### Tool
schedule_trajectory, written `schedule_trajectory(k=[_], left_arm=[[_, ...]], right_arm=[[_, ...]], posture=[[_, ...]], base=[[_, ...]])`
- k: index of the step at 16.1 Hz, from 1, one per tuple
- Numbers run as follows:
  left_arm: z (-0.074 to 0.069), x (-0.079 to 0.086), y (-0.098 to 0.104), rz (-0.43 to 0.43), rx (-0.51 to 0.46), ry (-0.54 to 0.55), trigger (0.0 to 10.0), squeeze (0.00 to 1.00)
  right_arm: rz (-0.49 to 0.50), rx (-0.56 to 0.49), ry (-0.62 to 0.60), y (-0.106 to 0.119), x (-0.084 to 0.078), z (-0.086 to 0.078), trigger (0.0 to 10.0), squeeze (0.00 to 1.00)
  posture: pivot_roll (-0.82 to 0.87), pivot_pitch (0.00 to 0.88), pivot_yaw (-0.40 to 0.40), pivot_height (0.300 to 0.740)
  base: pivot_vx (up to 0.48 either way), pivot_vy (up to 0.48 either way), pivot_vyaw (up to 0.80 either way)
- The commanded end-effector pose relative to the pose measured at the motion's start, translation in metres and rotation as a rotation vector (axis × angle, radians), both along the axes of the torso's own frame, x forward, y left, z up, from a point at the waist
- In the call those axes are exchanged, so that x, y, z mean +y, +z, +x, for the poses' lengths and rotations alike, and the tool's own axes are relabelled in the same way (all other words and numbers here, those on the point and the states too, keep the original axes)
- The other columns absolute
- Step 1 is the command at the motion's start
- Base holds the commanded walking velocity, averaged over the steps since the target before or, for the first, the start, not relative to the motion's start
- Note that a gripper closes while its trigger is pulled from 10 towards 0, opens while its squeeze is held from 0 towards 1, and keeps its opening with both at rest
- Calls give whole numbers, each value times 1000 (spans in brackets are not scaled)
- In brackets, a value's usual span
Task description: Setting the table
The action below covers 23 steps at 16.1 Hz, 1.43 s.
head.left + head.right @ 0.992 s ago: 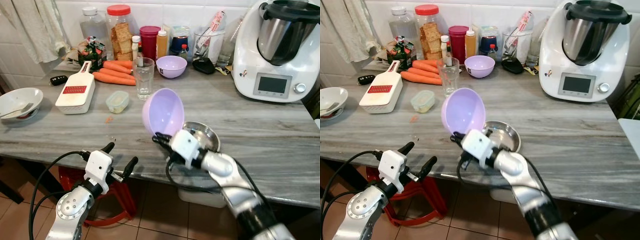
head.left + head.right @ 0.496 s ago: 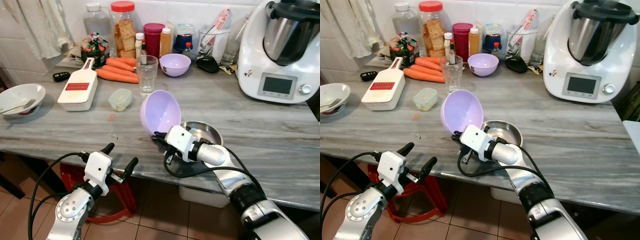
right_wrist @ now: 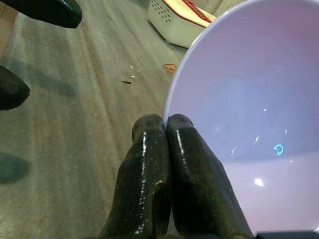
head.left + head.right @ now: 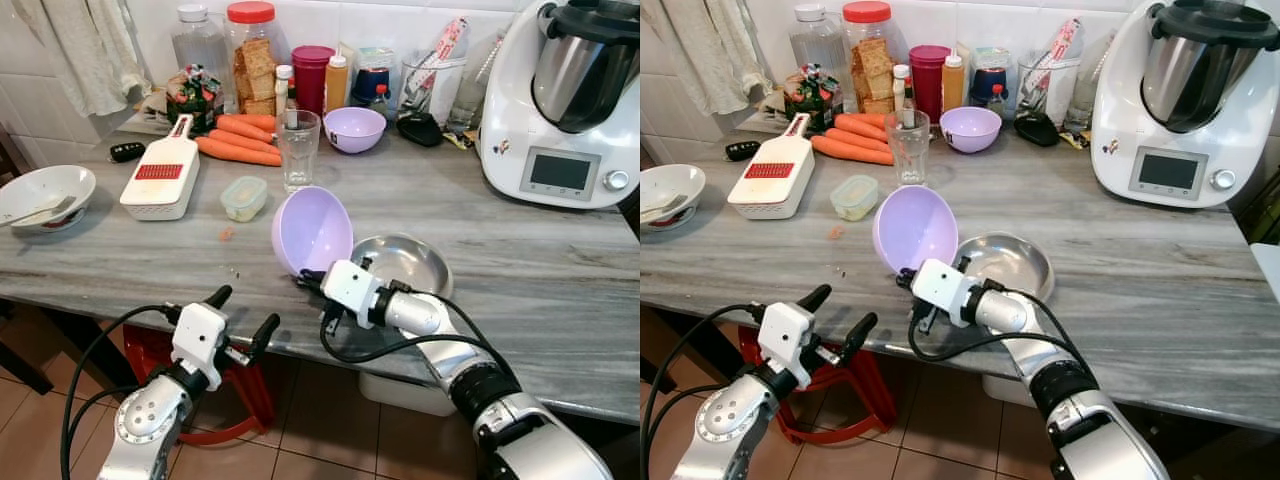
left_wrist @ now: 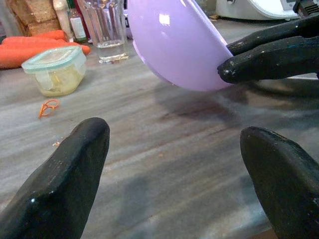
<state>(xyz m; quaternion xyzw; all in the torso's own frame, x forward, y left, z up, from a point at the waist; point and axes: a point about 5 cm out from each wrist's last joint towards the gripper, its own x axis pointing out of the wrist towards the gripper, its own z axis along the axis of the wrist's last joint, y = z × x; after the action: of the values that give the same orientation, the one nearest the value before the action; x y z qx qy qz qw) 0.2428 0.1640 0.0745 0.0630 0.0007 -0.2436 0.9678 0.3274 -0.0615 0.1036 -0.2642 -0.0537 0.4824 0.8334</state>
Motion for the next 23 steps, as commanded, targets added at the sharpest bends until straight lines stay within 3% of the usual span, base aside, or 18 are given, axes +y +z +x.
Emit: schedule_trajectory(k=[1,4,5,6,17,23], left_arm=[[1,0,4,6,-14,-6,10000,0],[1,0,5,6,-13,-7,10000,0],[1,0,5,6,-13,-9,10000,0],[1,0,5,6,-13,-9,10000,0],[4,-1,5,12,-15,-11,10000,0],[6,-2,7,4,-21,-11,10000,0]], right_arm=[[7,-34,3,9,3,5,10000,12],[3,-41,-1,9,3,7,10000,12],[-2,-34,1,9,4,7,10000,71],[-4,-30,5,8,4,7,10000,1000],[-16,-57,-12,11,4,11,10000,1000],[129,-108,-72,27,-5,7,10000,1000]], posture=[[42,0,0,740],[41,0,2,740],[41,0,4,740],[42,0,4,740],[47,0,10,740],[48,0,5,740]], base=[[0,0,0],[0,0,0],[0,0,0],[0,0,0],[0,0,0],[0,0,0]])
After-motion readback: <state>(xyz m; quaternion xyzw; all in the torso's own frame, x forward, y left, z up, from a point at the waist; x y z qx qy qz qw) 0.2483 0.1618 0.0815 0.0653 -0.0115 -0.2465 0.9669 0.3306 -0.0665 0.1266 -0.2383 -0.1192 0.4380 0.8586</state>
